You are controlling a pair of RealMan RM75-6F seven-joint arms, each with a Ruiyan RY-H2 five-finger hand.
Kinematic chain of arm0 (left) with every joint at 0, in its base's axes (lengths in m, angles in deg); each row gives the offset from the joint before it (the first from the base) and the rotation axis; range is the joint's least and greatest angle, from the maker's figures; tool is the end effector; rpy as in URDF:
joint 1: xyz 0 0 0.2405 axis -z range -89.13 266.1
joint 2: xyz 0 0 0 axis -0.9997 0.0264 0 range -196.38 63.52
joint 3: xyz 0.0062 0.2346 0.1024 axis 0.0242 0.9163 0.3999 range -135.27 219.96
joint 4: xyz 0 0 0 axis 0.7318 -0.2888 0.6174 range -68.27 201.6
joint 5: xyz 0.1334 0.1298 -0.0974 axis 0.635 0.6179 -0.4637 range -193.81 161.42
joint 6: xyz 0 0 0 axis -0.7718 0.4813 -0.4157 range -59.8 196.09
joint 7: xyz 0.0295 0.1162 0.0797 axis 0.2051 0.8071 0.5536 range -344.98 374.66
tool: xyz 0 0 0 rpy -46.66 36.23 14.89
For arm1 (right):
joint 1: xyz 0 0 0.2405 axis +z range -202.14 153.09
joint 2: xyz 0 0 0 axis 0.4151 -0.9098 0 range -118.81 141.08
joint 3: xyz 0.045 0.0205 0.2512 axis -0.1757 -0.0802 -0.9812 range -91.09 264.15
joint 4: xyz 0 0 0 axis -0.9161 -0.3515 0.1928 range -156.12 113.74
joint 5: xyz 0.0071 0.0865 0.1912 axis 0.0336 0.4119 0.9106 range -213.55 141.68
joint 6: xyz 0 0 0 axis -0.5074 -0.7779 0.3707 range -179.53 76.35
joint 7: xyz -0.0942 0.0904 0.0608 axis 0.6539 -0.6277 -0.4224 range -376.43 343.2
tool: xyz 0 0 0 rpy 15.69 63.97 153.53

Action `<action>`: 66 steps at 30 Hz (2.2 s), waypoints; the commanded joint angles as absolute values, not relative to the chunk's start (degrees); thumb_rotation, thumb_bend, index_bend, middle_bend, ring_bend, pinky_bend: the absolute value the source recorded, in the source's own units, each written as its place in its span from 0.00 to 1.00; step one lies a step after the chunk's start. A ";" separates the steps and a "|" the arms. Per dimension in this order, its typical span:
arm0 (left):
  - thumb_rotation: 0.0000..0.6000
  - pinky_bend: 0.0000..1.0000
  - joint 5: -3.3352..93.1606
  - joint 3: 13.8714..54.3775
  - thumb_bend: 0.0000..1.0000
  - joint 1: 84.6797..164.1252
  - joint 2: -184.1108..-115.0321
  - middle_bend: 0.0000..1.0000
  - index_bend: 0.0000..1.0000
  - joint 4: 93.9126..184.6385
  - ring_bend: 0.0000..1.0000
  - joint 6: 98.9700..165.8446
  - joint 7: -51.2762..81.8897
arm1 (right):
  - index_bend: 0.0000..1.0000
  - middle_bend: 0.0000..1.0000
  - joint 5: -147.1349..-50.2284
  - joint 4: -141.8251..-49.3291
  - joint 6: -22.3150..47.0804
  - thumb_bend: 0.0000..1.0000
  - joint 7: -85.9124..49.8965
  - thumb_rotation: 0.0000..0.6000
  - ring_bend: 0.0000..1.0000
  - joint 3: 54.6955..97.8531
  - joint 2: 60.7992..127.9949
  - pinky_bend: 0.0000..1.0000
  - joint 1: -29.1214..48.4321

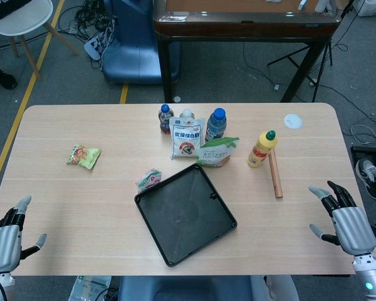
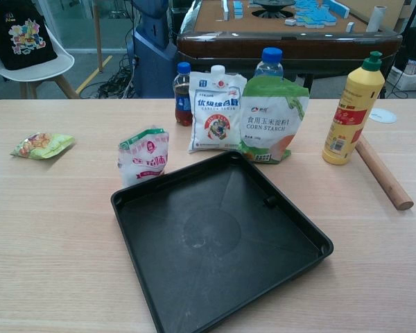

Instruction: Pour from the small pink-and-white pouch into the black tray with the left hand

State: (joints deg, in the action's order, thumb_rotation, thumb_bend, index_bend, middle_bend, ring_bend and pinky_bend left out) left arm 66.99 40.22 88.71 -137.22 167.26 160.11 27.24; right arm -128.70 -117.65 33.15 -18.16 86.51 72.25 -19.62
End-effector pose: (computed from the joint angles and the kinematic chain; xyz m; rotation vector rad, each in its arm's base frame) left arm -0.2870 0.1515 0.1296 -1.2316 -0.9415 -0.8922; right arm -0.2895 -0.1688 0.1553 1.5048 -0.9324 0.9664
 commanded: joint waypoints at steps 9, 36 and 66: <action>1.00 0.29 67.25 40.35 0.22 88.58 -136.62 0.13 0.06 167.97 0.16 159.35 26.36 | 0.16 0.24 -128.95 -117.30 33.72 0.19 -18.67 1.00 0.06 86.33 72.14 0.09 -19.69; 1.00 0.28 60.87 31.39 0.22 109.79 -136.90 0.13 0.05 162.63 0.17 130.02 11.16 | 0.16 0.24 -128.58 -120.29 36.18 0.19 -16.99 1.00 0.06 84.38 69.62 0.09 -19.88; 1.00 0.27 46.05 26.61 0.21 130.25 -155.89 0.14 0.05 141.52 0.17 109.36 9.30 | 0.16 0.24 -127.17 -119.92 36.53 0.19 -17.51 1.00 0.06 84.35 69.63 0.09 -21.06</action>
State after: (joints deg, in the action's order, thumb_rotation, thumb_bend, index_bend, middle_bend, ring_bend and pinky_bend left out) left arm 46.47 26.87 129.83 -155.46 141.94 109.64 9.31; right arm -127.16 -119.92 36.53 -17.51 84.35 69.63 -21.06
